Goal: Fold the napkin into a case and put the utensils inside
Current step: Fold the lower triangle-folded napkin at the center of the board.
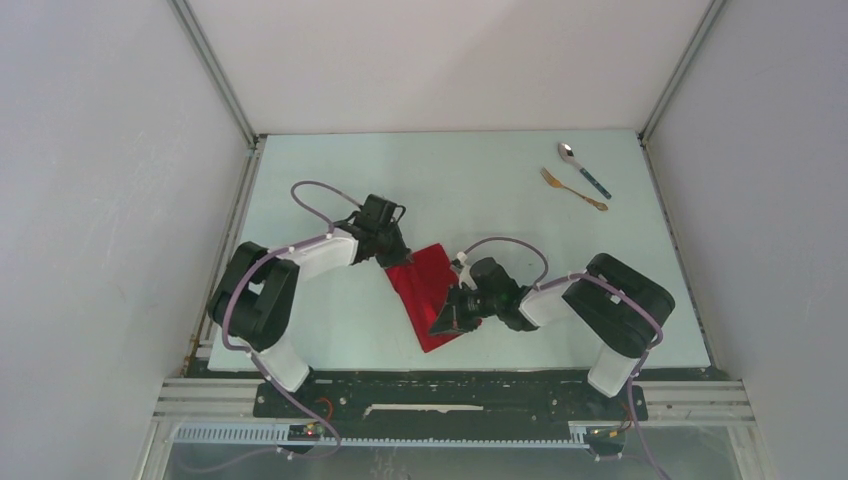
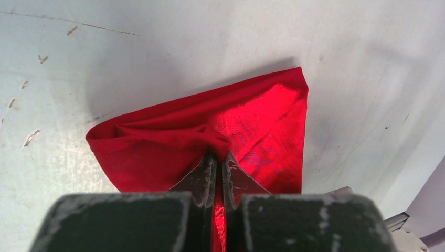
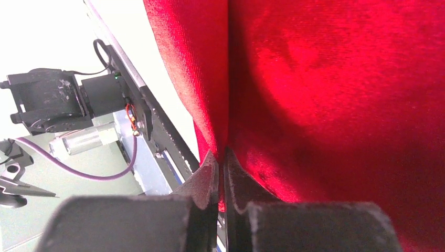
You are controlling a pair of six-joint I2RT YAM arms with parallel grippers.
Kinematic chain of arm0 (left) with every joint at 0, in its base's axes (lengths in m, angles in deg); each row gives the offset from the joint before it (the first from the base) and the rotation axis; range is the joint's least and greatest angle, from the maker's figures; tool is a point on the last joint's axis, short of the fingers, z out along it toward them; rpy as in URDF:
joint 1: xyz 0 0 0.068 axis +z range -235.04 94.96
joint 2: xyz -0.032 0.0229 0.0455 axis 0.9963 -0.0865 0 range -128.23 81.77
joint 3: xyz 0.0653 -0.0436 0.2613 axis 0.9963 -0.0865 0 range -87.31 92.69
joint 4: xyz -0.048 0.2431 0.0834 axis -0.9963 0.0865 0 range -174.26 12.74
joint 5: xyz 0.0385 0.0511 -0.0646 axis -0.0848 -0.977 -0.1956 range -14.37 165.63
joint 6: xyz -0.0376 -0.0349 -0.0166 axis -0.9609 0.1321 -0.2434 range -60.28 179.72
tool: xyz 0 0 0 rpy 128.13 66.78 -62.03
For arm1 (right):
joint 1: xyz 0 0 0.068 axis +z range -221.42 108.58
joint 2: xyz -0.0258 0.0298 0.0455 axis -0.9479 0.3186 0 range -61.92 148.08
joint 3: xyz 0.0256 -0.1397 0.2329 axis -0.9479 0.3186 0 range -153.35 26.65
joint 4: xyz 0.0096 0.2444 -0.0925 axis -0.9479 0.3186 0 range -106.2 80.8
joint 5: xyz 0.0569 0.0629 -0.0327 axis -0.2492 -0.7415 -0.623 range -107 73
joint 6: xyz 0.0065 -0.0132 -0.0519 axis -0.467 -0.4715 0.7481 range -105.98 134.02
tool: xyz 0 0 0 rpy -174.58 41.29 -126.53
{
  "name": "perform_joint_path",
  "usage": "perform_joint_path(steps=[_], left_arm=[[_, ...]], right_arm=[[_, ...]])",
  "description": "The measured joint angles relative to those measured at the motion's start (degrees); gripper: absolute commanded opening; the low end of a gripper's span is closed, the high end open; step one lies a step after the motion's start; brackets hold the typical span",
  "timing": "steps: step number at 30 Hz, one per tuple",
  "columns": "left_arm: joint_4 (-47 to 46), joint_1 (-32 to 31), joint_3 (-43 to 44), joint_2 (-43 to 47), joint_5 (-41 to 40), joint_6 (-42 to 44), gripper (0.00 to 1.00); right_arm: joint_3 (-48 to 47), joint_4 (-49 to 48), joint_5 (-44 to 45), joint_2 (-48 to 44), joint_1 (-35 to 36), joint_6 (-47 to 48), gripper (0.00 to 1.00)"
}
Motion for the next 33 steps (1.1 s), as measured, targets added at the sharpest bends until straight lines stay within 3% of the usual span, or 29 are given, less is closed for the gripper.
perform_joint_path(steps=[4, 10, 14, 17, 23, 30, 33], left_arm=[[0.1, 0.0, 1.0, -1.8, 0.0, 0.0, 0.04], [0.1, -0.1, 2.5, -4.4, 0.0, 0.0, 0.04], [0.0, -0.1, 3.0, -5.1, 0.0, 0.0, 0.04], [-0.2, -0.1, 3.2, -5.4, 0.0, 0.0, 0.04], [-0.3, -0.1, 3.3, -5.8, 0.0, 0.0, 0.06], [-0.3, -0.1, 3.3, -5.8, 0.0, 0.0, 0.11], [-0.3, -0.1, 3.3, -5.8, 0.0, 0.1, 0.15]], right_arm=[[0.0, 1.1, 0.0, 0.0, -0.8, 0.7, 0.17], [-0.4, 4.2, -0.2, -0.9, -1.2, 2.4, 0.45], [-2.2, 13.3, 2.5, -5.8, -0.9, 6.4, 0.65], [-4.6, 23.5, 8.1, -11.5, 0.2, 11.3, 0.72], [-12.5, 36.7, 19.3, -15.8, 3.8, 20.1, 0.75], [-21.6, 43.1, 30.5, -7.5, 7.4, 25.5, 0.72], [-25.1, 45.6, 37.4, -3.8, 10.8, 27.2, 0.64]])
